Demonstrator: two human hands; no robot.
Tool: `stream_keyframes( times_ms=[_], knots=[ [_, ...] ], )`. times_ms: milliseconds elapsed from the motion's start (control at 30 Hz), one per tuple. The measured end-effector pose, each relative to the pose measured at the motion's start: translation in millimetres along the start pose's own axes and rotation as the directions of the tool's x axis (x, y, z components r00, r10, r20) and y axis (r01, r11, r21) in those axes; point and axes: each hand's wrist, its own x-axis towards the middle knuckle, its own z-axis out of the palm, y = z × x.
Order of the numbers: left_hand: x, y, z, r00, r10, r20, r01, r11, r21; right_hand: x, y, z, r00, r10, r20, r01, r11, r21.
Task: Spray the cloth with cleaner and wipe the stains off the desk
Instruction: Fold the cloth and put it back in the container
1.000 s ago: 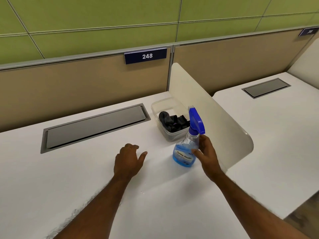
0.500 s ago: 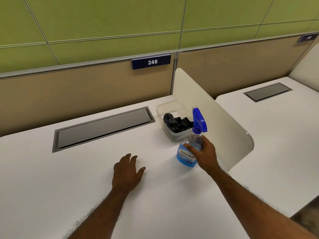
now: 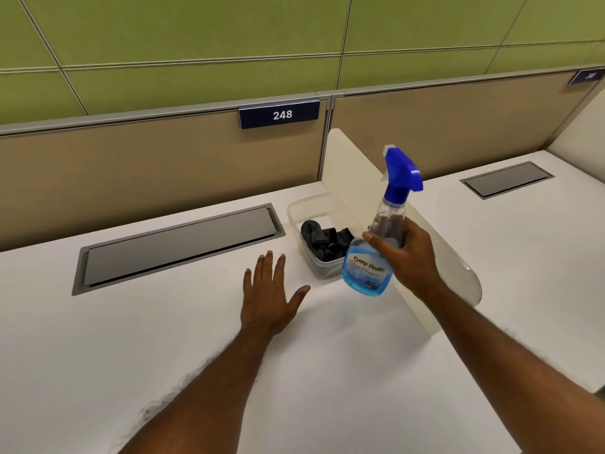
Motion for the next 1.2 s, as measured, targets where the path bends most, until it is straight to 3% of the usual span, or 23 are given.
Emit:
stream_keyframes(
  times_ms=[200,300,567,767,1200],
  knots=[
    [46,33,6,0.999,-0.014,-0.028,0.011,0.995,-0.096,63,-20,-4,0.998,-0.065,0.015,0.064,0.997,0.05],
    [60,37,13,1.0,-0.016,-0.017,0.015,0.998,-0.066,91,-22,4,0.997,-0.071,0.032,0.069,0.995,0.065],
    [81,38,31,0.999,-0.032,0.026,0.034,0.996,-0.08,149,5,46,0.997,0.006,0.083,-0.008,1.0,0.026],
    [78,40,39,0.997,-0.074,0.037,0.079,0.98,-0.182,168,26,83,0.99,0.046,0.13,-0.044,0.999,-0.018],
    [78,40,37,0.995,-0.077,0.062,0.085,0.986,-0.144,177,46,111,0.948,0.174,0.265,-0.184,0.983,0.013]
  ],
)
